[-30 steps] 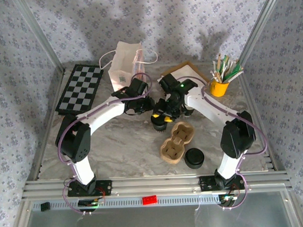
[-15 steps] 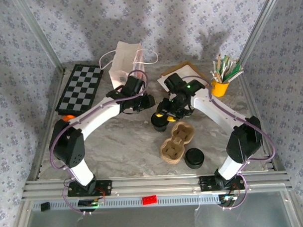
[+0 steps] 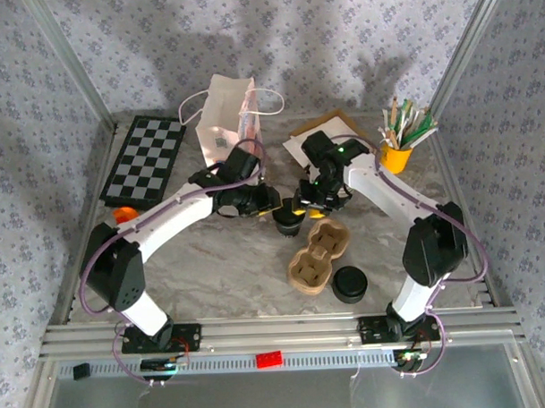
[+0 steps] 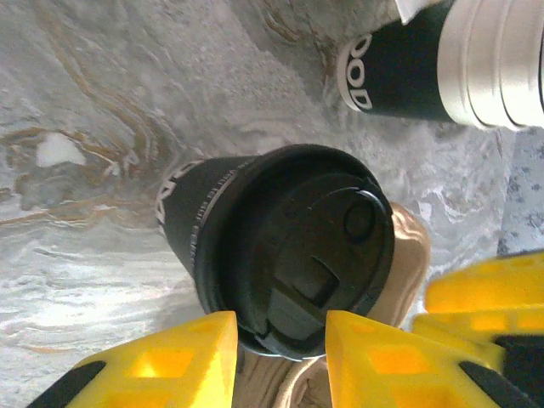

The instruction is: Pack the takeout coffee

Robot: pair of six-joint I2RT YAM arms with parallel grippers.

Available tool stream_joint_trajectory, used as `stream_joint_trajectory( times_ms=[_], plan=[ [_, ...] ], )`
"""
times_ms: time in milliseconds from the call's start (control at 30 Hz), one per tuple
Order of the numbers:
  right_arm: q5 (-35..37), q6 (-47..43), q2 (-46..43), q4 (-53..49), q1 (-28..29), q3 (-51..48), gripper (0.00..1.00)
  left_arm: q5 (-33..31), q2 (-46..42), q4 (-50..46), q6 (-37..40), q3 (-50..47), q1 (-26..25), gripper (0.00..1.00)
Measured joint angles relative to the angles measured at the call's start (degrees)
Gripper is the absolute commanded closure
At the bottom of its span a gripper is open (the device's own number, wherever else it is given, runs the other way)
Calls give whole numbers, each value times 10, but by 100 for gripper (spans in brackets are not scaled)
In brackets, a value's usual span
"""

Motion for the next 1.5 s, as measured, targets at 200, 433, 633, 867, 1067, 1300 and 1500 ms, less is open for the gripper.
stream_joint_trajectory(
  times_ms=[200, 433, 633, 867, 1067, 1300, 1500],
  plan=[
    [5, -17, 22, -6, 10, 15, 67, 9, 25, -4, 2, 0, -1, 69],
    [15, -22, 49, -8, 13, 36, 71, 9, 33, -4, 5, 0, -1, 69],
    [24, -26, 53, -12, 19, 37, 74, 11, 35, -5, 9, 1, -1, 70],
    [39, -27, 51, -3, 26, 28, 77, 11, 36, -5, 19, 1, -1, 70],
    [31, -24, 26, 39, 24, -14, 78, 10, 36, -5, 28, 1, -1, 70],
    [7, -11, 21, 50, 13, -23, 77, 10, 37, -5, 39, 2, -1, 70],
    [-3, 26, 13, 56, 18, -30, 75, 3, 55, -8, 48, 29, 0, 71]
  ],
)
